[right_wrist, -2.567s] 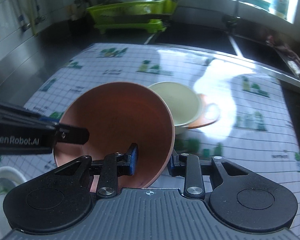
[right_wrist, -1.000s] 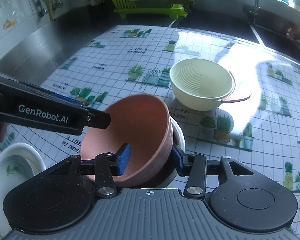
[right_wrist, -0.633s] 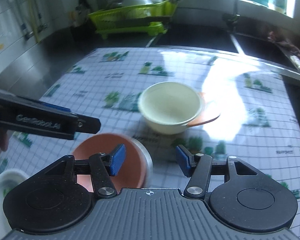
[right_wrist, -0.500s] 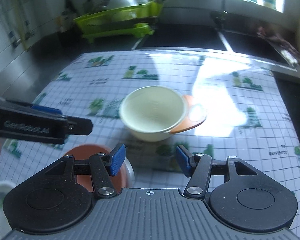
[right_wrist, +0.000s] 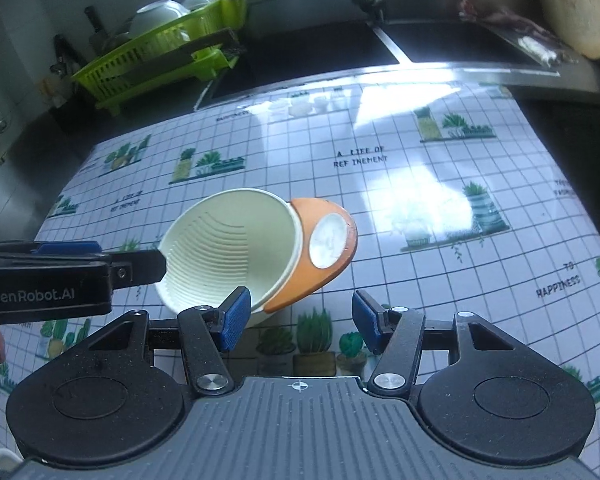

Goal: Organize plates and bowls
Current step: 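Move the left tool to the cream colander bowl's rim and close on it, then lift the cream colander bowl with the left gripper toward the stack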

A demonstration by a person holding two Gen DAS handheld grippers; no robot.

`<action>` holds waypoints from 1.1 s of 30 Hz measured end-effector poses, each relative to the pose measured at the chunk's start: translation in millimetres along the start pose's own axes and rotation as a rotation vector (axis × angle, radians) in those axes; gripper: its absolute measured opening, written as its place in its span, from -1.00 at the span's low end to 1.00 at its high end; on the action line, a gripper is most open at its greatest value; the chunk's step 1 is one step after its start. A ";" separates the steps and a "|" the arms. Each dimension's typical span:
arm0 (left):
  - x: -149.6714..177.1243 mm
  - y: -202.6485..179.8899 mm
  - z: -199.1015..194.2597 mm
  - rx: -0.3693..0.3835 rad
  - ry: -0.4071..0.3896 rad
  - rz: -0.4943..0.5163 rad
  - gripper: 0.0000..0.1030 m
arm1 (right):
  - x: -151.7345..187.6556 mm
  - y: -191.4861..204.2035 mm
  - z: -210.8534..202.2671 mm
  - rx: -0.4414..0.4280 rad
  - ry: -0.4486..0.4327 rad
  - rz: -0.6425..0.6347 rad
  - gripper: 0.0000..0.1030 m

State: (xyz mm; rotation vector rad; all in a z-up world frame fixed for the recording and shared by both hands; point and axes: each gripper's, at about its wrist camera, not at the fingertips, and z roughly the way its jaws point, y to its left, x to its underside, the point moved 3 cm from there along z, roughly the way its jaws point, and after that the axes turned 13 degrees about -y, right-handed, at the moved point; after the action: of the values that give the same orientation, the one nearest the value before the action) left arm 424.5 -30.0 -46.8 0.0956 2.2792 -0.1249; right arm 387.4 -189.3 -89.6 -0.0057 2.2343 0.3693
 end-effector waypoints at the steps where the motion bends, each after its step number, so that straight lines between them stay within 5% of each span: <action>1: -0.6 -0.1 5.7 0.003 0.001 0.004 0.43 | -0.8 -0.5 1.4 -0.002 0.000 0.008 0.12; 20: -1.8 1.4 41.2 0.026 0.028 0.033 0.13 | -3.0 5.2 20.9 -0.022 0.030 0.018 0.04; 33: 7.7 4.5 57.4 0.044 0.070 0.010 -0.62 | -0.2 9.4 32.1 -0.034 0.045 -0.015 -0.12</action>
State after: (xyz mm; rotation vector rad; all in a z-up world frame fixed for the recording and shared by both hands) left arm 463.0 -32.3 -90.2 0.1368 2.3457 -0.1688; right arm 410.7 -171.8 -106.1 -0.0488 2.2714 0.4025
